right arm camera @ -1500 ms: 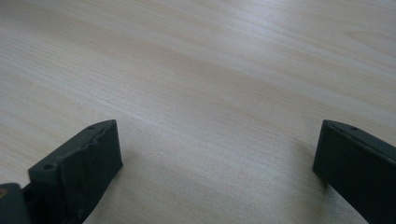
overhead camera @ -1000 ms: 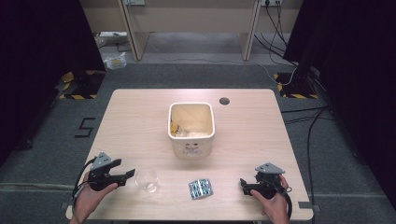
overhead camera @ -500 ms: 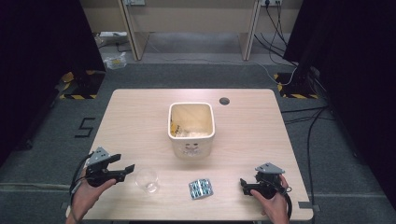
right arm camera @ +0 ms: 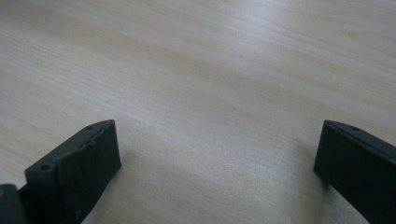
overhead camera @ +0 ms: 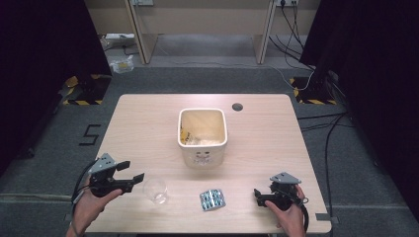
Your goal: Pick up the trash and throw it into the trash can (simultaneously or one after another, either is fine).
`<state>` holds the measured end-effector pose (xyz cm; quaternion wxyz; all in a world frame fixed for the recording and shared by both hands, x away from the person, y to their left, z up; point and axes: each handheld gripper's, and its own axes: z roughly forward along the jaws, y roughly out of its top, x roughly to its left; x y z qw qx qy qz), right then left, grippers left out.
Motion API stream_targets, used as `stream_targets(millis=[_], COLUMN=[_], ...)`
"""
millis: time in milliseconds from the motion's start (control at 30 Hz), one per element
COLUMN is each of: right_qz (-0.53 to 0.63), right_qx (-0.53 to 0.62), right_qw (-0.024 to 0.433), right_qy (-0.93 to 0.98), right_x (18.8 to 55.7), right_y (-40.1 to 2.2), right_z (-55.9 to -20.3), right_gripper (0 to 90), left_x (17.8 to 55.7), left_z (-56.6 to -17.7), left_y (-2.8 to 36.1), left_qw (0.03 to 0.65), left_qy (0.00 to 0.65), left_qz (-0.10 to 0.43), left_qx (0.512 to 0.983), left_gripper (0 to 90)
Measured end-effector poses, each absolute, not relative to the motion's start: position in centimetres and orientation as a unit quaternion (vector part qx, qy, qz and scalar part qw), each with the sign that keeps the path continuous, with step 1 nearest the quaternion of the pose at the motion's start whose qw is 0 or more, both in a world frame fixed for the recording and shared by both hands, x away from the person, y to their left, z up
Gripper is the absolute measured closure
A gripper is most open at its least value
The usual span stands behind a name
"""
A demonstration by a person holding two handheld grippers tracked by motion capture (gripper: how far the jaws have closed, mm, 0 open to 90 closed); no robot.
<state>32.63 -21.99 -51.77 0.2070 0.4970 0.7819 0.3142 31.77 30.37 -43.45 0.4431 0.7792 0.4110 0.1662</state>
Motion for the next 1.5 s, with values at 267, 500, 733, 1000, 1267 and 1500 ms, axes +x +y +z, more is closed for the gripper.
stream_targets(millis=[267, 500, 733, 1000, 1267, 1500], right_qz=[0.314, 0.314, 0.314, 0.314, 0.314, 0.314], right_qx=[0.497, 0.497, 0.497, 0.501, 0.501, 0.501], right_qw=[0.207, 0.207, 0.207, 0.206, 0.206, 0.206], right_qy=[0.782, 0.782, 0.782, 0.780, 0.780, 0.780], right_x=[32.6, 32.6, 32.6, 32.7, 32.7, 32.7], right_y=[-22.0, -22.0, -22.0, -21.9, -21.9, -21.9], right_z=[-51.8, -51.8, -51.8, -51.8, -51.8, -51.8], right_gripper=[0.4, 0.4, 0.3, 0.3, 0.3, 0.3], left_x=[31.2, 31.5, 32.0, 32.2, 31.7, 31.9], left_z=[-43.5, -44.4, -45.3, -46.0, -45.7, -44.7], left_y=[29.8, 28.3, 27.1, 25.9, 26.1, 26.3], left_qw=[0.456, 0.446, 0.429, 0.416, 0.438, 0.449], left_qy=[0.401, 0.391, 0.376, 0.353, 0.340, 0.338], left_qz=[0.149, 0.129, 0.125, 0.108, 0.129, 0.150], left_qx=[0.780, 0.794, 0.812, 0.831, 0.822, 0.814], left_gripper=[23.8, 24.7, 31.5, 58.3, 83.1, 84.2])
